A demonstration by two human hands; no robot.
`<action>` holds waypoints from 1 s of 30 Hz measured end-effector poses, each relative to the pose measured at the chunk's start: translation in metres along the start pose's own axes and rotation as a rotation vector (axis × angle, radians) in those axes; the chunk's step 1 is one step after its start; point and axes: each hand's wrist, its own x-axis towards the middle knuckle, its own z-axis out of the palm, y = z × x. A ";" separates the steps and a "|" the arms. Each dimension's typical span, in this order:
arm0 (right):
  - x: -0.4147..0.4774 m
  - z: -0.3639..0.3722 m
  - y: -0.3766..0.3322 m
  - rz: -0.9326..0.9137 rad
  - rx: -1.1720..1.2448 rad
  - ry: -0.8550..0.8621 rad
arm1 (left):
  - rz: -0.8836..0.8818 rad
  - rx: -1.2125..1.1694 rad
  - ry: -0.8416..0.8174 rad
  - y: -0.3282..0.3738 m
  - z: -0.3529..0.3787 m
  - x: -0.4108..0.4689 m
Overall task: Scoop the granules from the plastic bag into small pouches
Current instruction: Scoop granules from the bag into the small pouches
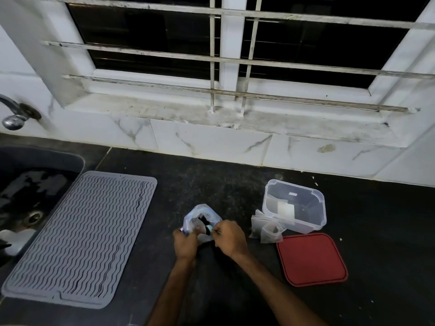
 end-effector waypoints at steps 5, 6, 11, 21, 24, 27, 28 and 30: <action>0.002 -0.005 0.004 0.211 0.371 -0.095 | -0.027 -0.094 -0.090 -0.006 -0.001 0.005; 0.002 -0.006 0.006 0.249 0.436 -0.098 | -0.024 -0.111 -0.086 -0.006 -0.002 0.005; -0.002 -0.009 0.010 0.359 0.672 -0.109 | -0.008 -0.138 -0.040 -0.003 -0.008 0.004; -0.022 -0.050 0.015 0.378 0.852 -0.171 | 0.129 -0.028 0.025 0.013 -0.005 -0.008; -0.034 -0.070 0.019 0.373 0.910 -0.141 | 0.352 0.218 0.155 0.021 0.000 -0.018; -0.047 -0.094 0.030 0.335 0.980 -0.060 | 0.769 0.367 0.290 0.033 0.012 -0.039; -0.052 -0.102 0.035 0.317 1.000 -0.021 | 0.868 0.368 0.240 0.038 0.020 -0.048; -0.061 -0.118 0.046 0.282 1.005 0.076 | 0.930 0.374 -0.012 0.039 0.037 -0.061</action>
